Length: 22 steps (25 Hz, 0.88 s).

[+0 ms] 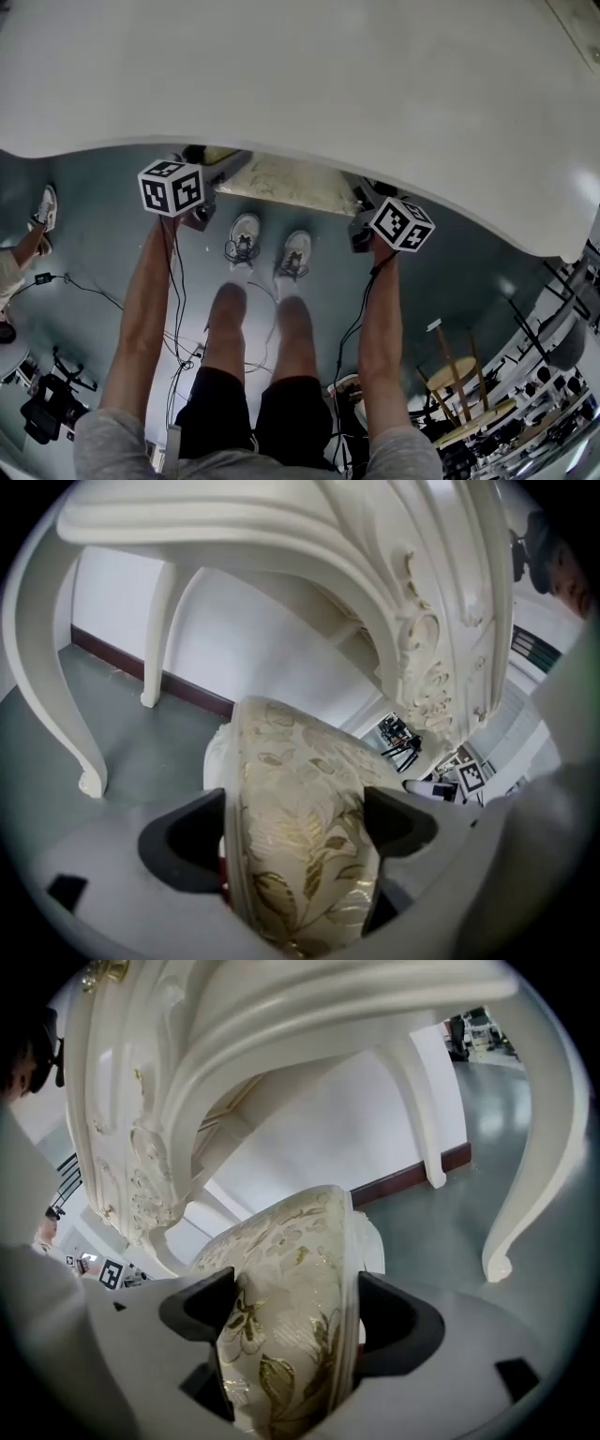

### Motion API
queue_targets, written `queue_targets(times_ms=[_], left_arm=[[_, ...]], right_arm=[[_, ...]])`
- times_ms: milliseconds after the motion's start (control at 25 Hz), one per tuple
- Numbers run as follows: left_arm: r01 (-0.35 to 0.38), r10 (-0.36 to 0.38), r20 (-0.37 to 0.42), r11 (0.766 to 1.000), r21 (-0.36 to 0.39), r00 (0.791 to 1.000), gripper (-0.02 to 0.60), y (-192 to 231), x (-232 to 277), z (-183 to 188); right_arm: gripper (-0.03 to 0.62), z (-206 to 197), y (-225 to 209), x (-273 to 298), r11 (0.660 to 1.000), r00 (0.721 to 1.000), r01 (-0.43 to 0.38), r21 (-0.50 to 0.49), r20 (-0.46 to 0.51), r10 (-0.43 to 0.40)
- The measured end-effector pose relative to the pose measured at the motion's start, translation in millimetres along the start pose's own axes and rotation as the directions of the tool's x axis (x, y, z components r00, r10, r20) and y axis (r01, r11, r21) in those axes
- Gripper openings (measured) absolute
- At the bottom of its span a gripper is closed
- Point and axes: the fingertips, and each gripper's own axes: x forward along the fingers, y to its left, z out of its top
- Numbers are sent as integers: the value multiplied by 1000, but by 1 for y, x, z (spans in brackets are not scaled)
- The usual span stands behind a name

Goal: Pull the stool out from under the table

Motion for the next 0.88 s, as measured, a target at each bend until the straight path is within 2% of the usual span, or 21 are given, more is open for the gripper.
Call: queue_targets(times_ms=[160, 440, 880], left_arm=[[6, -5, -24, 999, 41, 1000, 459, -20, 0, -3], [62, -55, -66, 992, 113, 996, 459, -73, 7, -8], [176, -151, -130, 962, 210, 980, 459, -168, 30, -38]], right_arm=[[414, -10, -10, -24, 999, 1000, 18, 45, 22, -19], [414, -18, -29, -85, 993, 993, 61, 98, 94, -70], [414, -39, -73, -192, 978, 962, 136, 155, 217, -168]])
